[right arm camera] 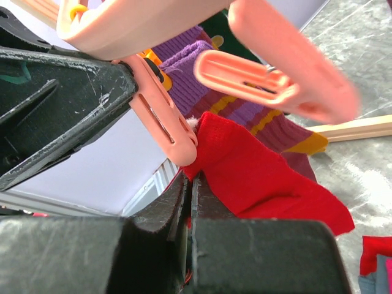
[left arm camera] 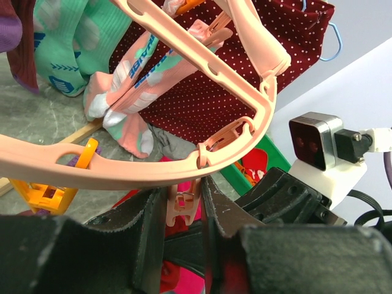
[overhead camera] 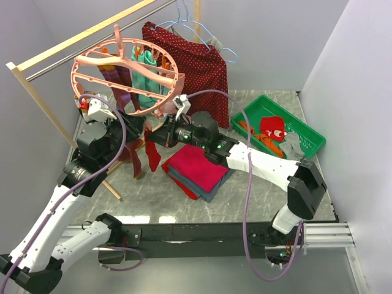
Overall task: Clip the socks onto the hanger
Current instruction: Clamp the sock onto the hanger.
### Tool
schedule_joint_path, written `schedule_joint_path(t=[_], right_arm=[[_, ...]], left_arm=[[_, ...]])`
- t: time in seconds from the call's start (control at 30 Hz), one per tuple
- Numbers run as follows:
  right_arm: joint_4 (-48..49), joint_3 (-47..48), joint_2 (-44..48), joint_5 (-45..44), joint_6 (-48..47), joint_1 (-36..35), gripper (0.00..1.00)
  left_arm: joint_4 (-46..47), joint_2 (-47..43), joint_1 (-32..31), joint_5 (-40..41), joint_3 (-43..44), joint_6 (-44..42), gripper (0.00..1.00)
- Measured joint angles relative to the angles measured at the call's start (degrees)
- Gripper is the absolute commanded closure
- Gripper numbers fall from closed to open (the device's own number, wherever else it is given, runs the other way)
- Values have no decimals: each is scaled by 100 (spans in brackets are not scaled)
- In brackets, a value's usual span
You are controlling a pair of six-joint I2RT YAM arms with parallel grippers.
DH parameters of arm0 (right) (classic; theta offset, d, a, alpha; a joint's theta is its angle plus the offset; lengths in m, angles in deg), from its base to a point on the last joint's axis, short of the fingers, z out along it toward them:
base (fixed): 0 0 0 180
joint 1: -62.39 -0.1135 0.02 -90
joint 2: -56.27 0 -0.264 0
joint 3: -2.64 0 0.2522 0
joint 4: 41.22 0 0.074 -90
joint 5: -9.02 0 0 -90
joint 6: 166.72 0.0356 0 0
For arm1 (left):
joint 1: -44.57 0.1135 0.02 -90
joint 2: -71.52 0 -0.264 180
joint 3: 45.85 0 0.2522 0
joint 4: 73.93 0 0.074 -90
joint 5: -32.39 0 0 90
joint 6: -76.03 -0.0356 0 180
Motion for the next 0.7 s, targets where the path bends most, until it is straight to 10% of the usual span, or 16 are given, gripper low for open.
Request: schedule_joint_path(t=[0.7], right_arm=[[-181,111,33,-214,-229,-122,100]], left_arm=[[-68,4,-133,256,31,-7,99]])
